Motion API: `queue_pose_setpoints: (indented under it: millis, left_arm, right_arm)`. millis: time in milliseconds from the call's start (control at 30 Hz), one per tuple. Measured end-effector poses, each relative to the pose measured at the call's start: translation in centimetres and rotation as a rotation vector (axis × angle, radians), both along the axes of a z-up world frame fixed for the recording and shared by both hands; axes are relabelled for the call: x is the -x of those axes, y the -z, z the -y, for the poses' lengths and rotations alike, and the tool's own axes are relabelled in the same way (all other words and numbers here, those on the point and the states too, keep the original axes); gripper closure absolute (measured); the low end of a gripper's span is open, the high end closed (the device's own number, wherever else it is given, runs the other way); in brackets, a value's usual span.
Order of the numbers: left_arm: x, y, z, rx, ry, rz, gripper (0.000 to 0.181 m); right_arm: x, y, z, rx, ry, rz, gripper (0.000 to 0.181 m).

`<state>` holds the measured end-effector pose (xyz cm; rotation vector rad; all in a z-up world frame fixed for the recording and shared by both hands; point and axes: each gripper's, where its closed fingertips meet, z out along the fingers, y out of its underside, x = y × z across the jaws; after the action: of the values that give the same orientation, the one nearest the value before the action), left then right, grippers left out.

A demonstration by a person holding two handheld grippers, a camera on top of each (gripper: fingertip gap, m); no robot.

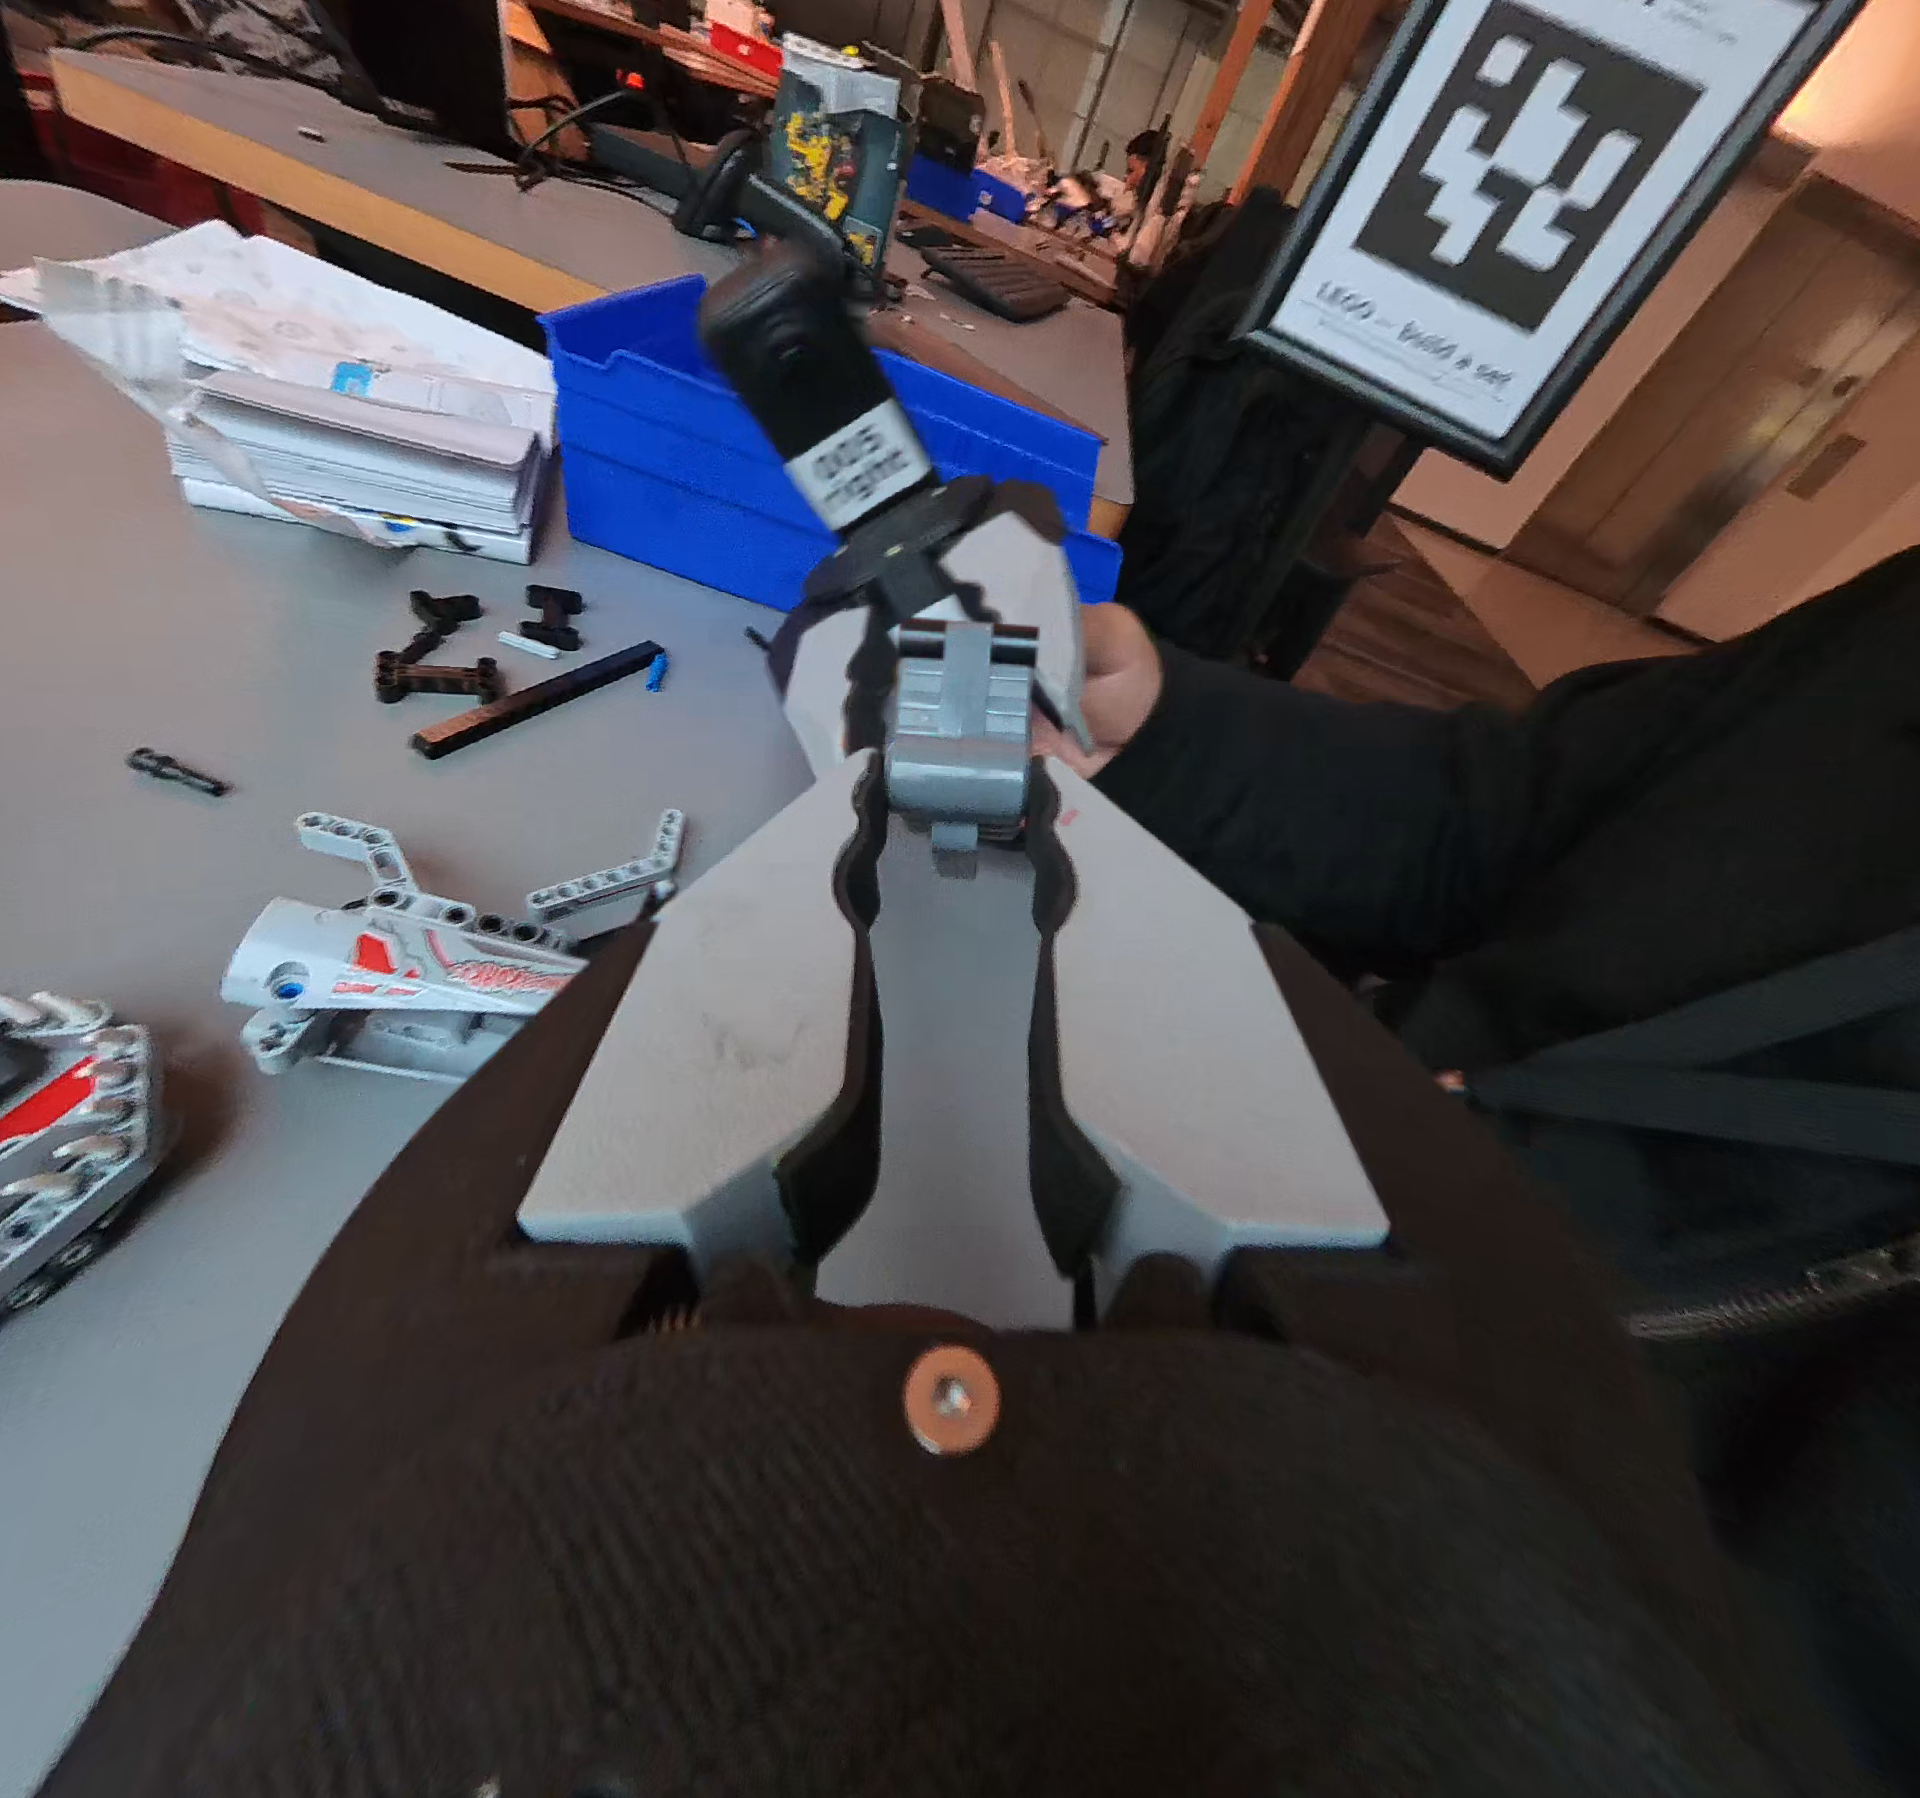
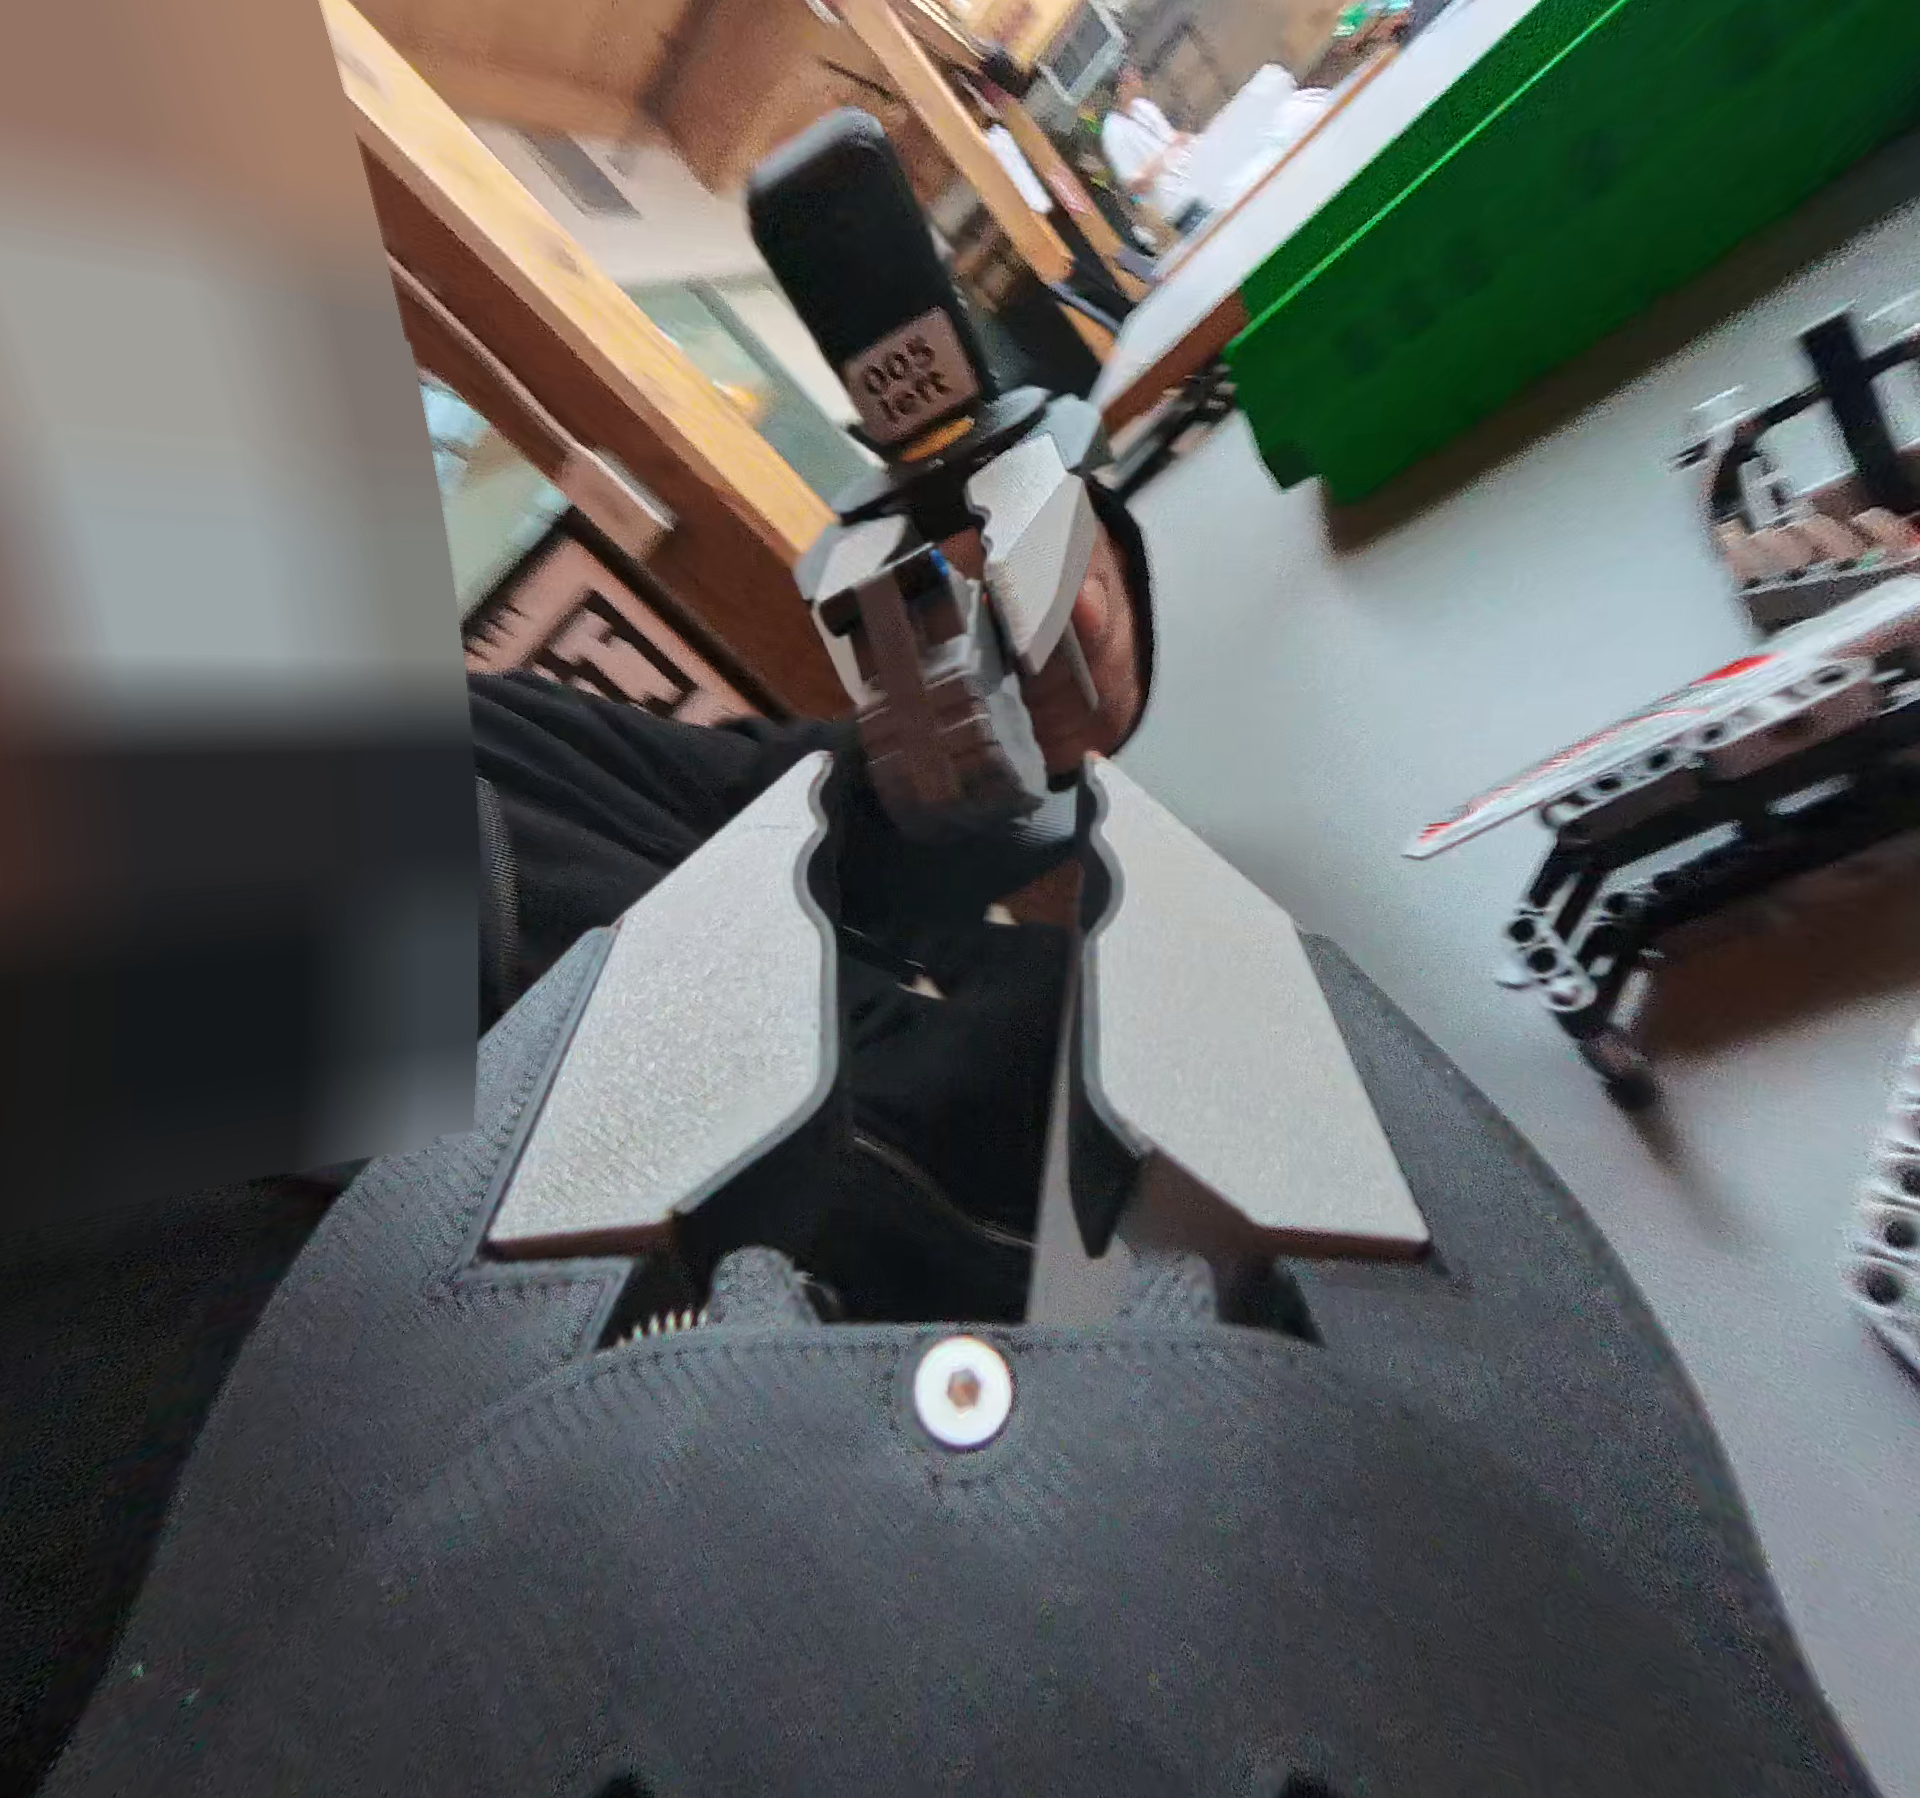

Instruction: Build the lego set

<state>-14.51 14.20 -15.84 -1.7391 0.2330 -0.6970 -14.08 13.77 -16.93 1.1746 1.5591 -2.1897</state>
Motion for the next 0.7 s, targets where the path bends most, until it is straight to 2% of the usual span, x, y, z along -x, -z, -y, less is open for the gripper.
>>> queue_pose_setpoints:
  millis: [33,167,300,367,433,500,533,633,700]
  left_arm:
    - [0.2,0.3,-0.2,0.005,-0.023,-0.039,0.157]
    - [0.6,1.4,-0.6,-0.031,-0.114,-0.326,0.157]
    - [0.4,2.3,-0.8,-0.093,-0.177,-0.643,0.158]
    - [0.6,2.8,-1.1,-0.11,-0.207,-0.733,0.158]
    - [0.8,3.5,-1.3,-0.119,-0.227,-0.783,0.157]
    - [0.8,3.9,-1.4,-0.138,-0.247,-0.823,0.157]
    - [0.9,4.0,-1.5,-0.142,-0.262,-0.854,0.157]
    - [2.1,4.0,-1.8,-0.153,-0.352,-0.956,0.157]
    - [1.9,4.1,-1.9,-0.15,-0.357,-0.94,0.157]
  right_arm:
    - [0.0,0.2,0.0,-0.082,0.031,-0.024,0.138]
    - [0.1,0.8,-0.3,-0.39,0.141,-0.124,0.127]
    - [0.1,1.3,-1.1,-0.615,0.224,-0.2,0.134]
    - [0.3,2.3,-1.8,-0.674,0.254,-0.149,0.145]
    - [0.4,2.9,-1.9,-0.654,0.253,-0.091,0.141]
    - [0.5,3.2,-2.3,-0.634,0.28,-0.057,0.147]
    - [0.6,3.2,-2.5,-0.624,0.288,-0.04,0.157]
    - [0.5,3.1,-2.9,-0.568,0.294,0.001,0.156]
    - [0.3,2.6,-1.9,-0.507,0.253,-0.019,0.16]
